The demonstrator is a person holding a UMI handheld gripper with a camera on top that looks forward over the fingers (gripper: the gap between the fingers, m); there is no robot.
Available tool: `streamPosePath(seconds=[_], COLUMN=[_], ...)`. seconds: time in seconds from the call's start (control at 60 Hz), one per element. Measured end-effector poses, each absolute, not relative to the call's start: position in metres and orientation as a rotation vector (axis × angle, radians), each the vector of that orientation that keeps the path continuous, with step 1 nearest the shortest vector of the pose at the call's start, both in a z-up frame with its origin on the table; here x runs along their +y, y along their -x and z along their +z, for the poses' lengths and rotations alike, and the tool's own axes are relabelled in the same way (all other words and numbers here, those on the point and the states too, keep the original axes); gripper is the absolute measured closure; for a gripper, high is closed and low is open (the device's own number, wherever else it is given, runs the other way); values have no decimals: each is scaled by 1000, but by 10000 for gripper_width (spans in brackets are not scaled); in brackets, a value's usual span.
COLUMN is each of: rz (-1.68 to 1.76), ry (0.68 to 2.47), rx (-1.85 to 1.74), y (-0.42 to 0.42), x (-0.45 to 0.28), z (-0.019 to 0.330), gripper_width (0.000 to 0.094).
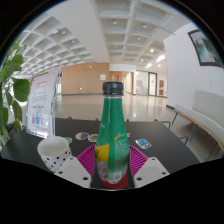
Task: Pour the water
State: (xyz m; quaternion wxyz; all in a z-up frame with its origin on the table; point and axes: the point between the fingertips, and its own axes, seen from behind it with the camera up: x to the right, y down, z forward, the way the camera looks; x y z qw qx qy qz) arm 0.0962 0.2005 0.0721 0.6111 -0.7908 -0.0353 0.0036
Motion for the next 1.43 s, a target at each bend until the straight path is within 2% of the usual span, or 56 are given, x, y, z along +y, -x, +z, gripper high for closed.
streamPosePath(seconds=[0.15,0.233,0.267,0.433,0.733,0.95,1.133,1.433], rz=[26,53,63,14,-48,-74,-80,-83], ry=[1864,1917,1925,1964,2012,1982,1955,1944], rx=[-49,8,21,42,-9,-41,-50,-33], y=[-99,-101,-99,-100,-51,-27,-19,-25], x=[201,185,178,120,-71,-172,-222,-257], z=[65,64,66,79,124,166,190,200], gripper_width=[357,62,96,81,78,71,74,77])
